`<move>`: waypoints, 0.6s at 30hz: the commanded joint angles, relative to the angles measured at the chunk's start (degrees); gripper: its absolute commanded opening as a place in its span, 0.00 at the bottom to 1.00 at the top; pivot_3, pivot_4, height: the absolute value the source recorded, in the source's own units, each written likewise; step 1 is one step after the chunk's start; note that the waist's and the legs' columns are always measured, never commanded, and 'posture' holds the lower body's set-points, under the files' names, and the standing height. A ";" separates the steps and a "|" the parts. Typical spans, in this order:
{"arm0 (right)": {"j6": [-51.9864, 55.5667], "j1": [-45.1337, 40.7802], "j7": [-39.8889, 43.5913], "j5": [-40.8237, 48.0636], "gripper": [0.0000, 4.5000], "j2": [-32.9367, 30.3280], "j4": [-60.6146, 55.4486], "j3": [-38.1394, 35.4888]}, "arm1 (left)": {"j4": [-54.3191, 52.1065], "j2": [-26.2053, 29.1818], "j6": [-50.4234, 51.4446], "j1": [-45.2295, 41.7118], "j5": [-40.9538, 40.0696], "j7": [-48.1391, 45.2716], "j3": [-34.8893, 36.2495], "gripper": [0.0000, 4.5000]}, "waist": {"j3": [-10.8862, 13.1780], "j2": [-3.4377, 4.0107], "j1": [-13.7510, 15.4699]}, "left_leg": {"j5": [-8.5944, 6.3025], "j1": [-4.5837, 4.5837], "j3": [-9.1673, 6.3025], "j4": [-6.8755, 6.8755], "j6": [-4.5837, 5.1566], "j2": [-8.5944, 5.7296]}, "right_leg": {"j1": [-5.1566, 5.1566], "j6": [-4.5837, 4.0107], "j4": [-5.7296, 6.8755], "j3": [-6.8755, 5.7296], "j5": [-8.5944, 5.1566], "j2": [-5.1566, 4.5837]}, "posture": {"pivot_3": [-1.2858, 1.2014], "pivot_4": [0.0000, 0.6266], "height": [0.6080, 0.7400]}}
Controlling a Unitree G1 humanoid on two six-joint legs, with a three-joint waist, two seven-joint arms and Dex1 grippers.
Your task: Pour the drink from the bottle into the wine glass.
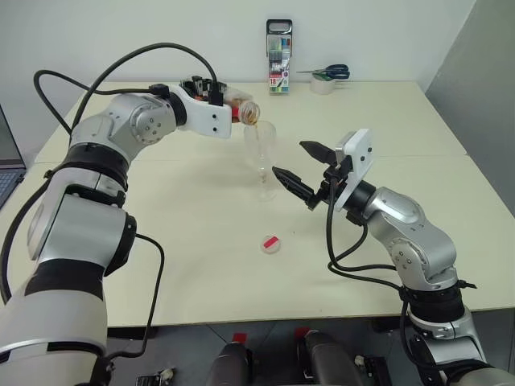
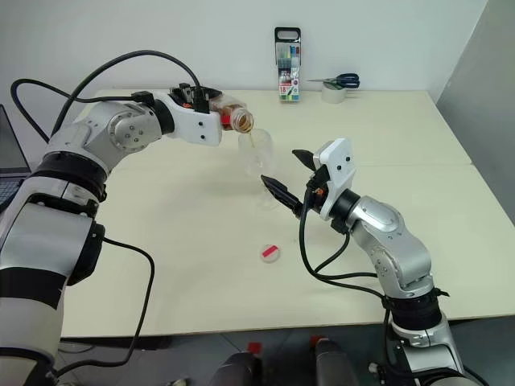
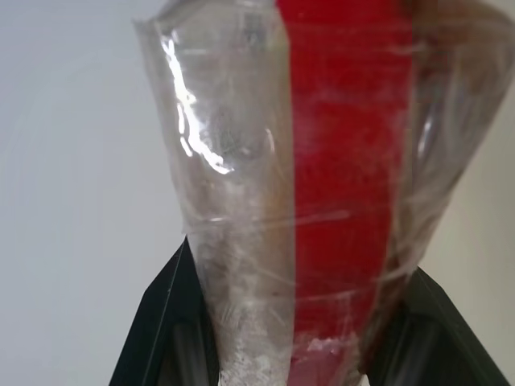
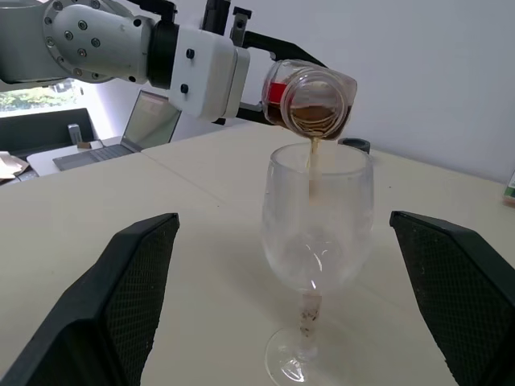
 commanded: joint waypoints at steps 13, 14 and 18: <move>-0.66 -0.04 0.15 -0.01 1.00 -0.30 -1.86 -1.11 | 1.22 1.71 -0.11 -4.89 2.69 4.40 -1.76 0.38 | 0.00 0.00 0.00 | 0.00 0.00 0.08 0.00 0.01 -0.01 | 0.00 0.00 0.01 0.00 0.00 0.00 | 0.52 0.24 1.00; -0.72 -0.13 0.19 -0.07 1.00 -0.33 -1.72 -1.10 | 1.37 1.76 -0.07 -4.98 2.90 4.50 -2.00 0.38 | 0.00 0.00 -0.01 | 0.00 0.00 0.08 0.01 0.01 -0.01 | 0.00 0.00 0.01 0.00 0.00 0.00 | 0.52 0.24 1.00; -0.82 -0.26 0.21 -0.10 1.00 -0.28 -1.44 -1.18 | 1.73 1.85 -0.19 -5.28 3.40 5.18 -2.57 0.38 | 0.00 0.00 0.00 | 0.00 0.00 0.09 0.01 0.01 -0.01 | 0.00 0.00 0.01 0.00 0.00 0.00 | 0.52 0.24 1.00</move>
